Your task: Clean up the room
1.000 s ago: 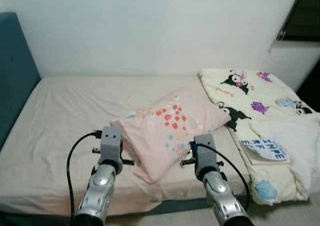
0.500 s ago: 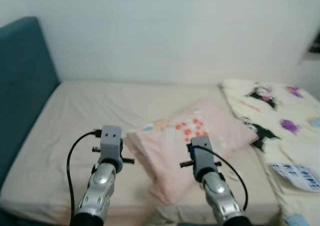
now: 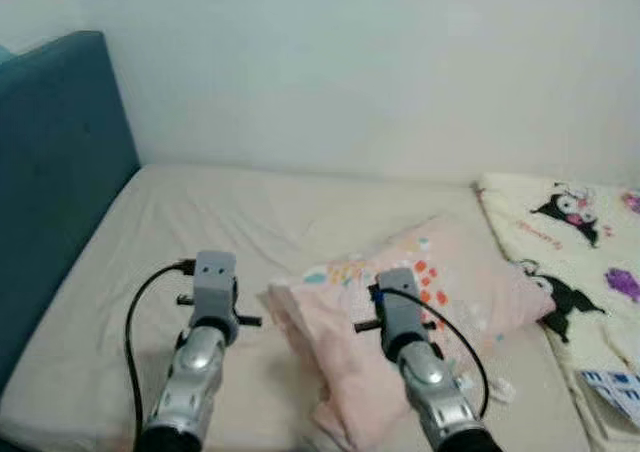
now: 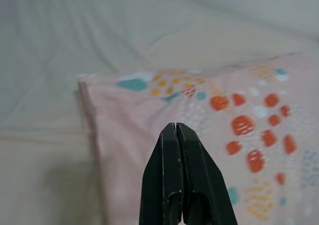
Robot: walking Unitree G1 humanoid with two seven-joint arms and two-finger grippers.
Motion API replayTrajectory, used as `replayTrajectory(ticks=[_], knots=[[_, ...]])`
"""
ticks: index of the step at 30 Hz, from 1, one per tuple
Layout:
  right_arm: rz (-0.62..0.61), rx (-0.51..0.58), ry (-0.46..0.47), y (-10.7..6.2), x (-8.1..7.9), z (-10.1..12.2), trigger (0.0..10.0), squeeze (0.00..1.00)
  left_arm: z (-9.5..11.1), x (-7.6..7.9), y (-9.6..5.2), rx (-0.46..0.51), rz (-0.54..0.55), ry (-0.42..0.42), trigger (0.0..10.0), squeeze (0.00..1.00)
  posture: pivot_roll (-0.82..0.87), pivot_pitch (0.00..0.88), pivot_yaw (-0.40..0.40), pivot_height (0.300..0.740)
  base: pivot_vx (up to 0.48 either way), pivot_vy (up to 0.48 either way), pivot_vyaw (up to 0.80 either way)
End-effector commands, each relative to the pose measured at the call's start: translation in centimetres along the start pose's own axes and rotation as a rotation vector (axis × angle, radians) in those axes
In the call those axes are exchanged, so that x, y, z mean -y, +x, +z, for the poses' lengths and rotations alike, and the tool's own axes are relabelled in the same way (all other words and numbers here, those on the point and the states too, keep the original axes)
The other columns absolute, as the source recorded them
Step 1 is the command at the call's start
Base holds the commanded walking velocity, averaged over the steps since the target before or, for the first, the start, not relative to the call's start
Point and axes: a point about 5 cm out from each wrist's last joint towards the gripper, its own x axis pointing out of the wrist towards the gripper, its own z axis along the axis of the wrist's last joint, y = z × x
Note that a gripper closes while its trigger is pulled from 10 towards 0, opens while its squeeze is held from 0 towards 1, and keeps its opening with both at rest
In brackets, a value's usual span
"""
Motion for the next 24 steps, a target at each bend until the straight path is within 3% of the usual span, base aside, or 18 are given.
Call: replayTrajectory(ticks=[1, 3, 16, 24], knots=[[-0.012, -0.017, 0.004, -0.18, 0.35, -0.41, 10.0, 0.0, -0.7, -0.06, -0.2, -0.03, -0.007, 0.026, 10.0, 0.0, 0.03, 0.0, -0.084, 0.74, 0.0, 0.0, 0.0], [-0.01, -0.015, 0.006, -0.21, 0.2, -0.38, 10.0, 0.0, -0.83, 0.19, -0.3, -0.031, -0.042, 0.058, 10.0, 0.0, 0.03, 0.0, -0.083, 0.74, 0.0, 0.0, 0.0], [-0.021, -0.014, 0.02, -0.31, 0.33, -0.39, 10.0, 0.0, -0.95, 0.36, -0.18, -0.055, -0.054, 0.04, 10.0, 0.0, 0.03, 0.0, -0.068, 0.74, 0.0, 0.0, 0.0], [-0.025, -0.013, 0.027, -0.3, 0.29, -0.33, 10.0, 0.0, -0.83, 0.5, -0.12, -0.049, -0.074, 0.055, 10.0, 0.0, 0.03, 0.0, -0.064, 0.74, 0.0, -0.398, 0.0]])
